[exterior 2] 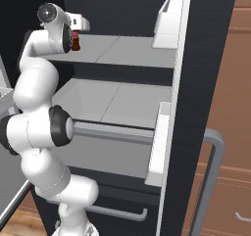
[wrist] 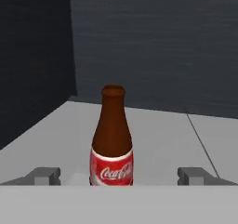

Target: Open the fridge, grab two sodas, and place both sodas inside the bowl with ice on the dining counter.

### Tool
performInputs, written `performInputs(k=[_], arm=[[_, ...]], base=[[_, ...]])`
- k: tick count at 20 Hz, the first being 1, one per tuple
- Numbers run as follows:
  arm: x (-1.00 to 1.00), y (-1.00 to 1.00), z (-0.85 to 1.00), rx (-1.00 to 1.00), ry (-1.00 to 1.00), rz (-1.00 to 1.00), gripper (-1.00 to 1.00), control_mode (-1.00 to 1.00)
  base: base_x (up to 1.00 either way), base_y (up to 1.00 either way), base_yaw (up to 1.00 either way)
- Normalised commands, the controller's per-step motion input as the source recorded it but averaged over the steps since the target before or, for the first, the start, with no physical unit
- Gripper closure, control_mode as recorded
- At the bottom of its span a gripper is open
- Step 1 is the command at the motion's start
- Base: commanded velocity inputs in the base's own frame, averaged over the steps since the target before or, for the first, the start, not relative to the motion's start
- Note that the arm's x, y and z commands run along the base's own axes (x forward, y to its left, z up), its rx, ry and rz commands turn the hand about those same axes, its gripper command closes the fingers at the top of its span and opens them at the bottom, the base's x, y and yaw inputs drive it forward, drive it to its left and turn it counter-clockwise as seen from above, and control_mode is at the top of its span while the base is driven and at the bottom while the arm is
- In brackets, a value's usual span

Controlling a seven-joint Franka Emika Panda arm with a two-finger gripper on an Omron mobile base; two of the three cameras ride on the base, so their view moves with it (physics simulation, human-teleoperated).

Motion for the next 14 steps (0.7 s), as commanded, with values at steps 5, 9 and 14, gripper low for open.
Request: performInputs(k=[5, 9, 14], arm=[[0.23, 0.07, -0.16, -0.03, 0.01, 0.0, -1.0, -1.0], [0.2, 0.04, -0.12, -0.02, 0.02, 0.0, -1.0, -1.0], [0.18, 0.04, -0.14, -0.02, 0.02, 0.0, -1.0, -1.0]], base=[[0.0, 0.0, 0.0], [0.0, 0.0, 0.0], [0.0, 0.0, 0.0]])
